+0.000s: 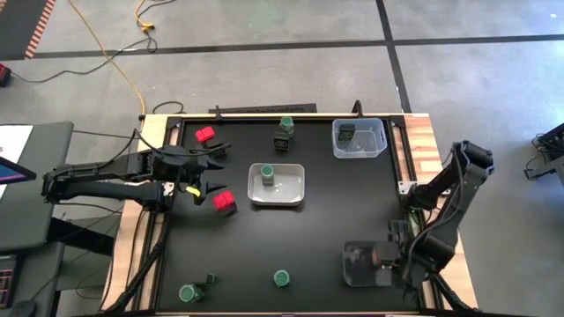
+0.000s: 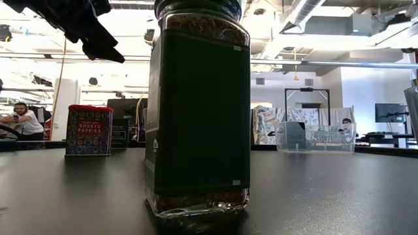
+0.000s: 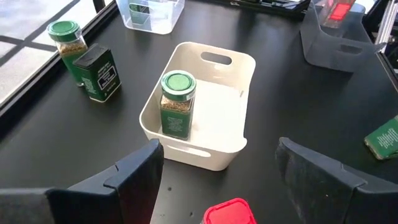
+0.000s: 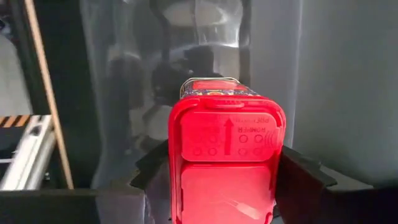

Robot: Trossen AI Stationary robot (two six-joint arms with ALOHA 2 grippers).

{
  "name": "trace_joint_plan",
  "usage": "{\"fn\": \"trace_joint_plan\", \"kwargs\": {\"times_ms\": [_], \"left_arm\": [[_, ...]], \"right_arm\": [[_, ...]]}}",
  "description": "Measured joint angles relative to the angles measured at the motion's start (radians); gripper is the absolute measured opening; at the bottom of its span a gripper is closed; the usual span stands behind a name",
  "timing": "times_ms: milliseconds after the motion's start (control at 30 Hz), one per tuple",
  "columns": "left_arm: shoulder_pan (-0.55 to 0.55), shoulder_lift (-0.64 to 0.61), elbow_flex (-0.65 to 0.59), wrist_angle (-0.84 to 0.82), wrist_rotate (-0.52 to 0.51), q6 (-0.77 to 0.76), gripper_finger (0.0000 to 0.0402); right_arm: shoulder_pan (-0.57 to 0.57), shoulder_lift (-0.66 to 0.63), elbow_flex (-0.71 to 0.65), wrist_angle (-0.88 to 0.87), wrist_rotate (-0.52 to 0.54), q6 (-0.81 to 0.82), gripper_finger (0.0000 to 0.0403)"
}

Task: Sort spices by type
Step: Put the bottom right red seasoning can into the black bin

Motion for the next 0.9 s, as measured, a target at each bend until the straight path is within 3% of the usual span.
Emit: {"fn": "trace_joint_plan", "kwargs": {"times_ms": [600, 900], "left_arm": [[0.000, 0.000, 0.000, 0.000, 0.000, -0.002, 0.0295], [0.000, 0.000, 0.000, 0.000, 0.000, -0.002, 0.0295]], "right_arm": [[-0.004, -0.014, -0.155, 0.121, -0.007, -0.045, 0.0239], [-0.004, -0.014, -0.162, 0.148, -0.012, -0.050, 0.0266]]}}
